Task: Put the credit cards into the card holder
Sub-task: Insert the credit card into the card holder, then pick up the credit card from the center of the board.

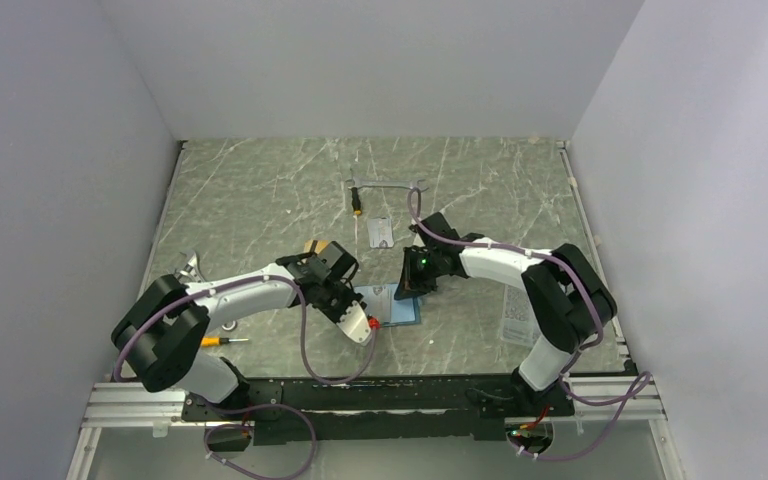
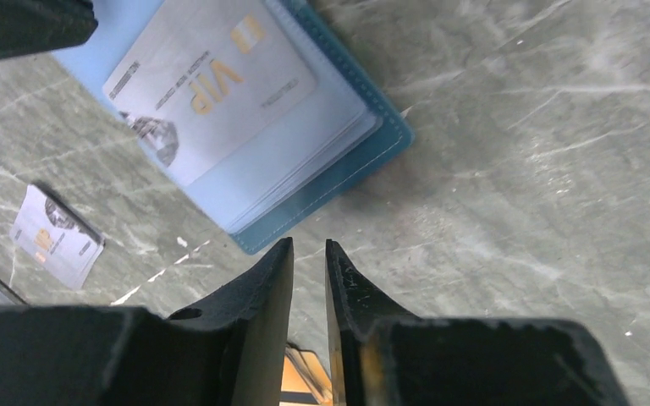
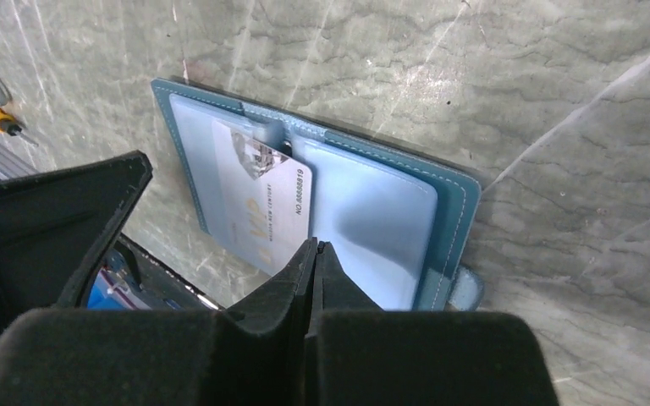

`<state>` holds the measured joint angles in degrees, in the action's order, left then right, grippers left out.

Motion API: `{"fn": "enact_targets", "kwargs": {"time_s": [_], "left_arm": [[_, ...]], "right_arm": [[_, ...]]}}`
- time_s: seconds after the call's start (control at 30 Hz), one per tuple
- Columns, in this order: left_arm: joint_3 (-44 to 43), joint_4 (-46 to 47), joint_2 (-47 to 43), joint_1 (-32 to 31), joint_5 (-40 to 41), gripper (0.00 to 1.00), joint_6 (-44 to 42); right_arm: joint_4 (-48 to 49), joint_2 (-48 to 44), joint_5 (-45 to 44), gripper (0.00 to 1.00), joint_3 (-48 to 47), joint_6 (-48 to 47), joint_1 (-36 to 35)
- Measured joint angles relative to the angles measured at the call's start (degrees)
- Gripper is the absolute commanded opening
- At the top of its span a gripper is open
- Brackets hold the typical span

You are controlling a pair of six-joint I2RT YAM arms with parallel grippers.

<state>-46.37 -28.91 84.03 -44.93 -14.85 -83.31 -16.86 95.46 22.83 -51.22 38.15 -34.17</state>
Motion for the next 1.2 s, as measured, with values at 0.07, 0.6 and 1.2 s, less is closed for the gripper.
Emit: {"fn": "enact_targets", "kwargs": {"time_s": [0.07, 0.6, 1.2], "left_arm": [[0.8, 0.5, 0.1, -0.9, 0.5, 0.21, 0.1], [1.0, 2.8, 3.8, -1.8, 2.3, 0.13, 1.8], [0.4, 1.8, 4.0, -1.2, 2.2, 0.11, 3.5]], "right_arm": [[0.4, 0.7, 0.0, 0.0, 0.1, 0.3, -0.1], [3.3, 4.8, 0.1, 0.0, -0.8, 3.1, -3.8], [1.7, 4.9, -0.3, 0.0, -2.3, 3.2, -5.6]]}}
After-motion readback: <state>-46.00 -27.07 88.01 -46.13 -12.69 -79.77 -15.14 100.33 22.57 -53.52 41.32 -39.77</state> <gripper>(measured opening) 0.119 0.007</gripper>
